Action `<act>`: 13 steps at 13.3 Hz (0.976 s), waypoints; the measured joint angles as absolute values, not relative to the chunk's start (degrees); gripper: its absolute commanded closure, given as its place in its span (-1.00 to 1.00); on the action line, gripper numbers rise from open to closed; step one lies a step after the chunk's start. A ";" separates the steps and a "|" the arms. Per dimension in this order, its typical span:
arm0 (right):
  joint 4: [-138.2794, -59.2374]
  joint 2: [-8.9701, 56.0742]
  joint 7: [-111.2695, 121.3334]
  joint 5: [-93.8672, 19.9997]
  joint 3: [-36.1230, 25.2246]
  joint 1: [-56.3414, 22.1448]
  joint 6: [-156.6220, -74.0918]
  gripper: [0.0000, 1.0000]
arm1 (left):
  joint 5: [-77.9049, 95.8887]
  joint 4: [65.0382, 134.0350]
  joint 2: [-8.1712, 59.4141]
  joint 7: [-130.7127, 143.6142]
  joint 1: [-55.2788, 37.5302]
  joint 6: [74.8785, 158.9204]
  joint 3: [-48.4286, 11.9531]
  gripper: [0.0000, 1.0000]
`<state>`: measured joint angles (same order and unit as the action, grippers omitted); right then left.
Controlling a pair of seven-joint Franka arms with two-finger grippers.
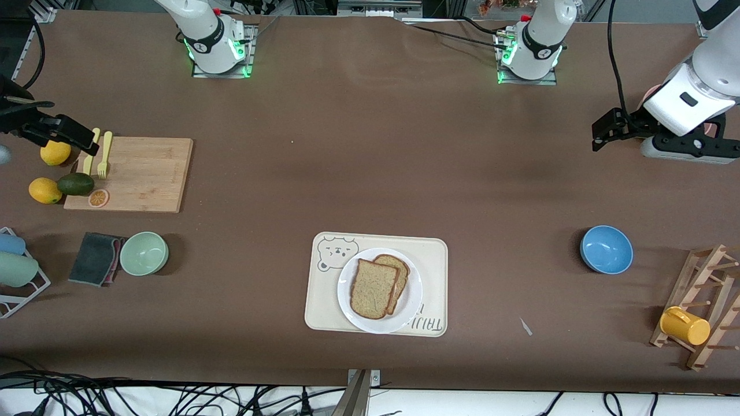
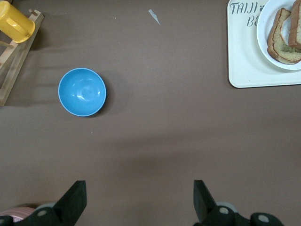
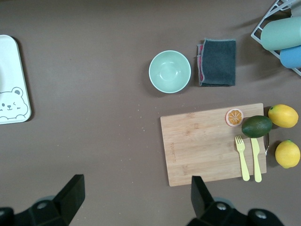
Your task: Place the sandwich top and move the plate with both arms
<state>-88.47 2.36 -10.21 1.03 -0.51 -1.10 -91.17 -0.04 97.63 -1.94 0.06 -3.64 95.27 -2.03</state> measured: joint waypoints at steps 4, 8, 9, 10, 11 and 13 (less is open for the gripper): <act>-88.47 2.37 -10.21 1.03 -0.55 -1.08 -91.16 -1.00 | -1.19 97.63 -1.94 0.06 -3.64 95.09 -1.61 -1.00; -88.47 2.37 -10.21 1.03 -0.55 -1.08 -91.15 -1.00 | -1.19 97.63 -1.94 0.05 -3.64 94.76 -1.53 -1.00; -88.47 2.37 -10.21 1.03 -0.56 -1.08 -91.15 -1.00 | -1.19 97.63 -1.94 0.05 -3.64 94.45 -1.53 -1.00; -88.47 2.38 -10.21 1.03 -0.57 -1.08 -91.15 -1.00 | -1.19 97.63 -1.94 0.05 -3.64 94.31 -1.53 -1.00; -88.47 2.38 -10.21 1.03 -0.58 -1.08 -91.14 -1.00 | -1.19 97.63 -1.94 0.05 -3.64 94.22 -1.53 -1.00; -88.47 2.39 -10.21 1.03 -0.58 -1.08 -91.13 -1.00 | -1.19 97.63 -1.94 0.05 -3.64 94.09 -1.54 -1.00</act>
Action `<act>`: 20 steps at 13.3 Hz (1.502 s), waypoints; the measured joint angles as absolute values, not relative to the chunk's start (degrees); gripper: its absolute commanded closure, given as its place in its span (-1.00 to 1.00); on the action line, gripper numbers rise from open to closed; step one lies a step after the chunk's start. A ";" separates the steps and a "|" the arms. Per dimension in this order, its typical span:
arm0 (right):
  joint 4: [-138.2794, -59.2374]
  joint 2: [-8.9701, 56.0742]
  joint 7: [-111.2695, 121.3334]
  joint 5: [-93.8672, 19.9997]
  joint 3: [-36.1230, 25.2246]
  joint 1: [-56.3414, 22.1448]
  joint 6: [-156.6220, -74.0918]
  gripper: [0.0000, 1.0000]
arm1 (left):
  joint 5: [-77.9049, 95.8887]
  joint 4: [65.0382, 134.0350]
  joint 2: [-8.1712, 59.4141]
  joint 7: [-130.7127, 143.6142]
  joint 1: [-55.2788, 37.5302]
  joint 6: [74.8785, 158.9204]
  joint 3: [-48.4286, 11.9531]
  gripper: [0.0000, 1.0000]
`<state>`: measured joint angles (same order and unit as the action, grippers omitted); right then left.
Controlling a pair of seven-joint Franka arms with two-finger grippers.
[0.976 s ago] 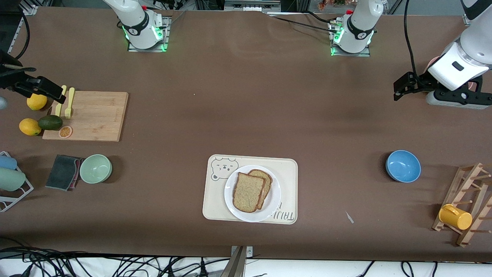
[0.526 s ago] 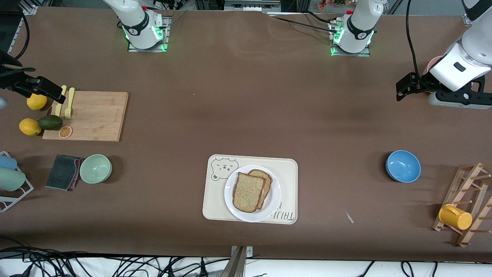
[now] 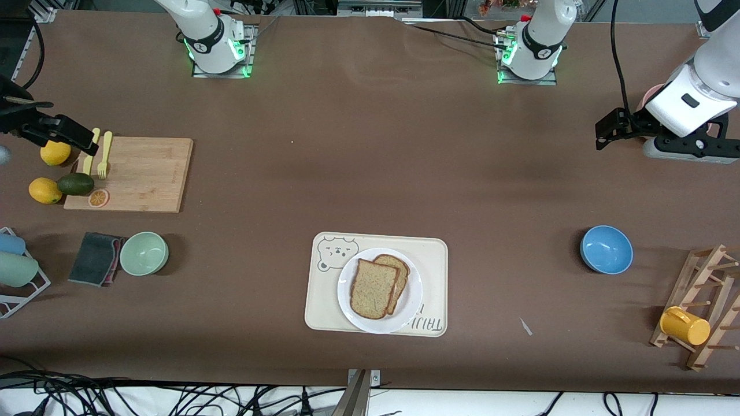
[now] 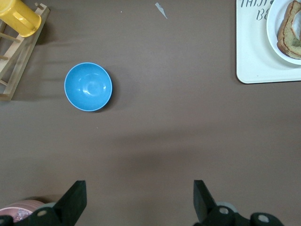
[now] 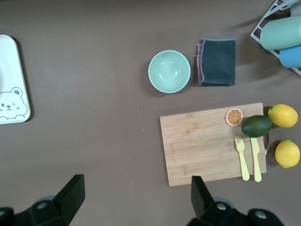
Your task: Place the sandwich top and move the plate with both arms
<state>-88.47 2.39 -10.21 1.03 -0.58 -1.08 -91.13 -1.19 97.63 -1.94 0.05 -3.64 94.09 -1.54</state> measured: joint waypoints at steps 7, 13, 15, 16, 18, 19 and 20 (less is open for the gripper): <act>-88.47 2.39 -10.21 1.03 -0.59 -1.08 -91.13 -1.00 | -1.19 97.64 -1.78 0.05 -3.77 93.85 -1.62 -1.00; -88.47 2.45 -10.21 1.03 -0.59 -1.08 -91.12 -1.00 | -1.19 97.64 -1.78 0.06 -4.03 93.85 -1.69 -1.00; -88.47 2.45 -10.21 1.03 -0.59 -1.08 -91.12 -1.00 | -1.19 97.64 -1.78 0.06 -4.15 93.85 -1.69 -1.00; -88.47 2.46 -10.21 1.03 -0.59 -1.08 -91.12 -1.00 | -1.19 97.64 -1.78 0.06 -4.16 93.85 -1.69 -1.00; -88.47 2.48 -10.21 1.03 -0.59 -1.08 -91.10 -1.00 | -1.19 97.63 -1.78 0.06 -4.16 93.61 -1.69 -1.00; -88.47 2.49 -10.21 1.03 -0.59 -1.08 -91.10 -1.00 | -1.19 97.64 -1.78 0.06 -4.15 93.33 -1.69 -1.00; -88.47 2.52 -10.21 1.03 -0.59 -1.08 -91.10 -1.00 | -1.19 97.64 -1.78 0.06 -4.16 93.22 -1.68 -1.00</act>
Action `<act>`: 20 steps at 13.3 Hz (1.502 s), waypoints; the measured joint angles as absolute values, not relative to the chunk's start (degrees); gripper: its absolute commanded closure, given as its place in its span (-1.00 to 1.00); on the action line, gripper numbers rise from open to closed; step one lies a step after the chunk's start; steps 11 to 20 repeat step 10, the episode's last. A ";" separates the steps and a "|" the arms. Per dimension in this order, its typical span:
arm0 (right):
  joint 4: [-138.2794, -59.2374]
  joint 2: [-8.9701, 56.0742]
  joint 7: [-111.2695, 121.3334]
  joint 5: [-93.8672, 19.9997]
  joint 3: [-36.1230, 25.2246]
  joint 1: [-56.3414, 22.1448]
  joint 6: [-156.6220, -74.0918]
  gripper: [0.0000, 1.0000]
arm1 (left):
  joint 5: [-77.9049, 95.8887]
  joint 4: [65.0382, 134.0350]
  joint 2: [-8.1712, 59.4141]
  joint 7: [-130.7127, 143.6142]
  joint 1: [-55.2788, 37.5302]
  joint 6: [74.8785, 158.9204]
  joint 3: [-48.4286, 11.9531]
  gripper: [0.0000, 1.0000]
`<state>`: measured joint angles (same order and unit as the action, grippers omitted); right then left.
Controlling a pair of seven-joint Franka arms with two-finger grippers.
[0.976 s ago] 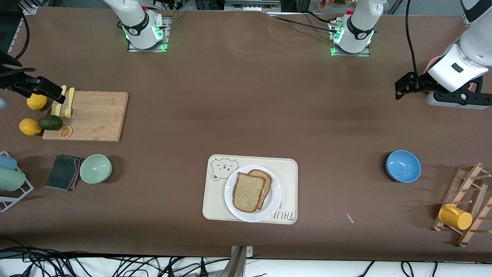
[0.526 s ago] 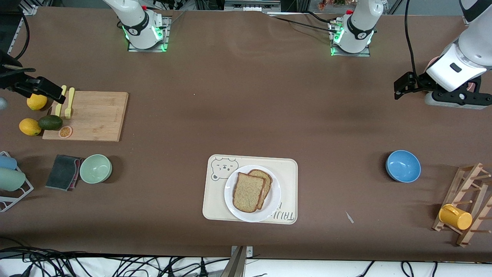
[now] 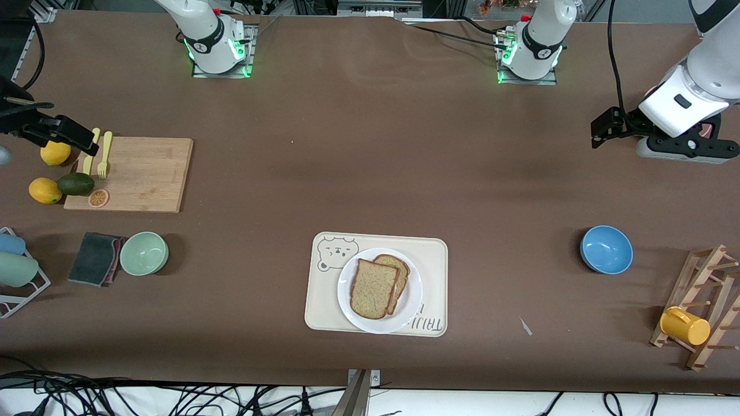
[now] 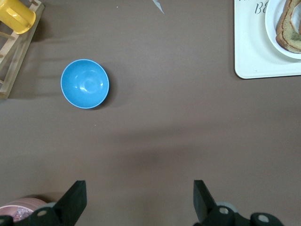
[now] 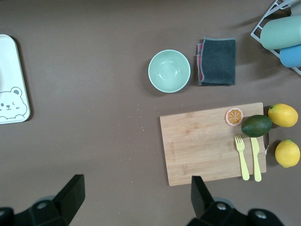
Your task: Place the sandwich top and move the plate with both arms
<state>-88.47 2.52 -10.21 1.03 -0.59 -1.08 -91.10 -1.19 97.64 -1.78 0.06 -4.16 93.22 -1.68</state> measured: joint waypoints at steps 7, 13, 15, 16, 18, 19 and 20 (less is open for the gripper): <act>-88.47 2.65 -10.21 0.56 -0.63 -1.04 -91.09 -1.00 | -1.19 97.64 -1.78 0.06 -4.14 92.88 -1.60 -1.00; -88.47 2.66 -10.23 -1.74 -0.98 -1.00 -91.09 -1.00 | -1.19 97.64 -1.78 0.06 -4.08 92.59 -1.53 -1.00; -88.47 2.66 -10.23 -1.74 -0.98 -1.00 -91.09 -1.00 | -1.19 97.64 -1.78 0.06 -4.08 92.59 -1.53 -1.00; -88.47 2.66 -10.23 -1.74 -0.98 -1.00 -91.09 -1.00 | -1.19 97.64 -1.78 0.06 -4.08 92.59 -1.53 -1.00; -88.47 2.66 -10.23 -1.74 -0.98 -1.00 -91.09 -1.00 | -1.19 97.64 -1.78 0.06 -4.08 92.59 -1.53 -1.00; -88.47 2.66 -10.23 -1.74 -0.98 -1.00 -91.09 -1.00 | -1.19 97.64 -1.78 0.06 -4.08 92.59 -1.53 -1.00; -88.47 2.66 -10.23 -1.74 -0.98 -1.00 -91.09 -1.00 | -1.19 97.64 -1.78 0.06 -4.08 92.59 -1.53 -1.00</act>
